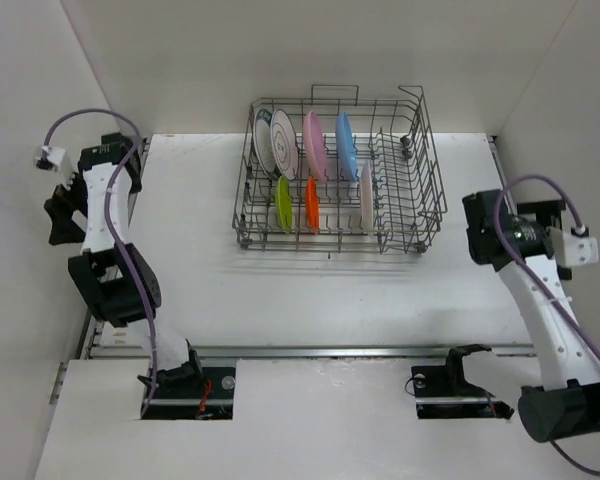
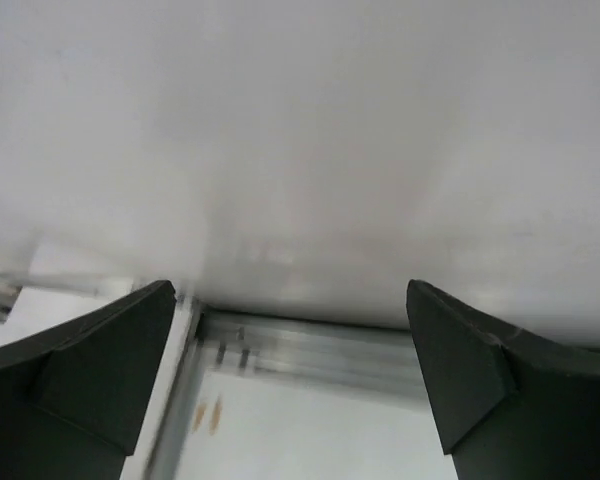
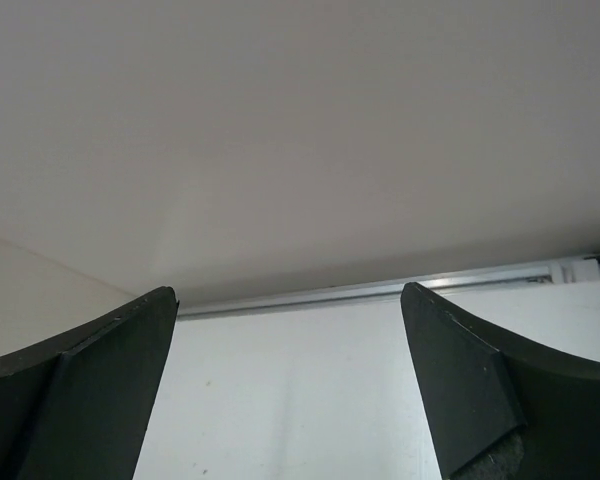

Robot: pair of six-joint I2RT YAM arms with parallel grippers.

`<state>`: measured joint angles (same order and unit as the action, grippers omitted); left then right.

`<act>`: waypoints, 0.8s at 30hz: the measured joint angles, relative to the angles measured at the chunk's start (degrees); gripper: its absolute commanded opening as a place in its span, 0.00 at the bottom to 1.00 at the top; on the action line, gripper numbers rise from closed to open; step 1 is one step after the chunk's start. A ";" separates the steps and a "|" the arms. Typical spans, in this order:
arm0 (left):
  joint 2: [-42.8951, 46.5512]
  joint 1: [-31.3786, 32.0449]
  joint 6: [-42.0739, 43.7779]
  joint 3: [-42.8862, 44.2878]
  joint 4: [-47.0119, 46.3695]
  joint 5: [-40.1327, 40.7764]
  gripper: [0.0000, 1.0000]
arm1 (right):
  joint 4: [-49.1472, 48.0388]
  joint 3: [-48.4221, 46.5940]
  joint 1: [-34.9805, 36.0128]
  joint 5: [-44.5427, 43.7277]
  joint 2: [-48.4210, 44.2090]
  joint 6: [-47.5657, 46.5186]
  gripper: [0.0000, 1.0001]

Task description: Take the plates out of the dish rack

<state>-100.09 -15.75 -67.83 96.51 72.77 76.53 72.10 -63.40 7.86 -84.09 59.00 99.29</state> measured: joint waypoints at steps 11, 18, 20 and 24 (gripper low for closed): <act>31.06 7.56 66.58 10.10 -22.14 -80.15 1.00 | -13.92 -29.33 10.67 30.25 13.03 -58.53 0.99; 18.25 14.97 83.89 14.62 -10.49 -94.25 1.00 | -33.51 -25.38 12.44 74.29 9.55 -78.75 0.89; 15.69 16.35 84.52 8.70 -9.84 -94.60 1.00 | -33.81 -27.85 12.66 77.83 13.03 -80.72 0.82; 12.70 19.41 84.65 1.86 -10.12 -93.94 1.00 | -34.25 -31.87 12.76 82.34 23.98 -83.43 0.74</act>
<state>-87.39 3.66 16.82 98.37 62.65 -17.41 37.85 -95.26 20.62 -1.76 82.98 15.86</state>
